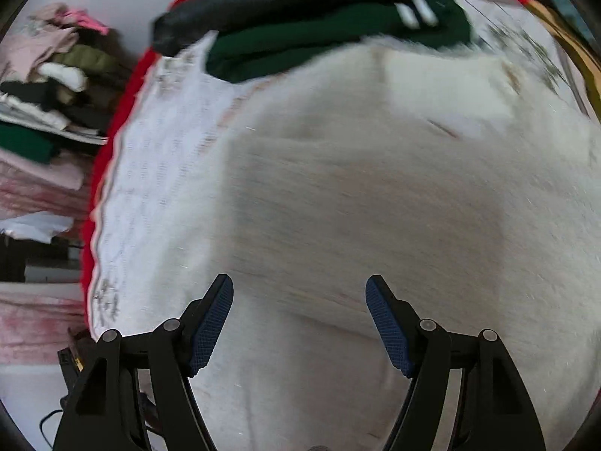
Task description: Fold large clothes
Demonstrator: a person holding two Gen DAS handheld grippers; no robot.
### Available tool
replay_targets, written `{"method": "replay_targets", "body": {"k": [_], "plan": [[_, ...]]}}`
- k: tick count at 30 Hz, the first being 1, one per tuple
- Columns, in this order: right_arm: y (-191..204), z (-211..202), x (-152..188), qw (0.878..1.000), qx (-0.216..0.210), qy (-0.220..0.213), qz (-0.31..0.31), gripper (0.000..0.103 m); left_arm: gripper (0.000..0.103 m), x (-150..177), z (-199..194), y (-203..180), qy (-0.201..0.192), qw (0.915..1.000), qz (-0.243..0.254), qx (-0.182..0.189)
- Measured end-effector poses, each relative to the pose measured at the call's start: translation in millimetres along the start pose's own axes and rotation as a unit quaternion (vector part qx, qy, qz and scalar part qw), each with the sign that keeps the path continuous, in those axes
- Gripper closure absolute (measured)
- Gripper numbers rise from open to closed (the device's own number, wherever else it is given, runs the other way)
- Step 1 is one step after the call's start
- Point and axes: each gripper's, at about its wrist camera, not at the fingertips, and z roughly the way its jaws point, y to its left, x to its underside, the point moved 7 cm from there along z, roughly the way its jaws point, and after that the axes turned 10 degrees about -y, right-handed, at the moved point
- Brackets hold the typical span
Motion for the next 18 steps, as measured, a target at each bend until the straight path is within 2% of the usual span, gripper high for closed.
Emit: {"method": "replay_targets", "body": {"k": [3,5,7,9,10,11,12,13,15,17,18], "plan": [[-15,0,8,0.999,0.009,0.015,0.026,0.028,0.000,-14,9,12,-0.024,0.9983,-0.053,0.001],[-27,1,15,0.999,0.015,0.020,0.042,0.028,0.001,-29,12,19,-0.059,0.9947,-0.083,-0.015],[-25,4,18,0.998,0.029,0.021,0.049,0.028,0.016,-43,10,23,-0.096,0.9905,-0.090,-0.042],[-15,12,7,0.996,0.071,0.021,0.040,0.028,0.038,-52,8,20,-0.117,0.9875,-0.074,-0.075],[1,27,-3,0.994,0.100,0.021,0.028,0.028,0.044,-54,7,18,-0.121,0.9868,-0.063,-0.087],[10,35,-6,0.992,0.125,0.021,0.017,0.028,0.054,-54,5,13,-0.124,0.9861,-0.045,-0.101],[5,34,-5,0.987,0.157,0.022,0.003,0.028,0.064,-53,3,10,-0.126,0.9854,-0.027,-0.111],[0,33,-6,0.981,0.191,0.023,-0.011,0.028,0.068,-52,0,6,-0.128,0.9841,-0.004,-0.124],[-2,32,-9,0.975,0.220,0.020,-0.024,0.028,0.076,-49,-10,-2,-0.133,0.9789,0.047,-0.148],[1,32,-14,0.972,0.232,0.015,-0.034,0.028,0.080,-45,-23,-4,-0.141,0.9746,0.079,-0.155],[1,31,-16,0.971,0.235,0.014,-0.037,0.028,0.086,-43,-29,-5,-0.145,0.9731,0.090,-0.155]]}}
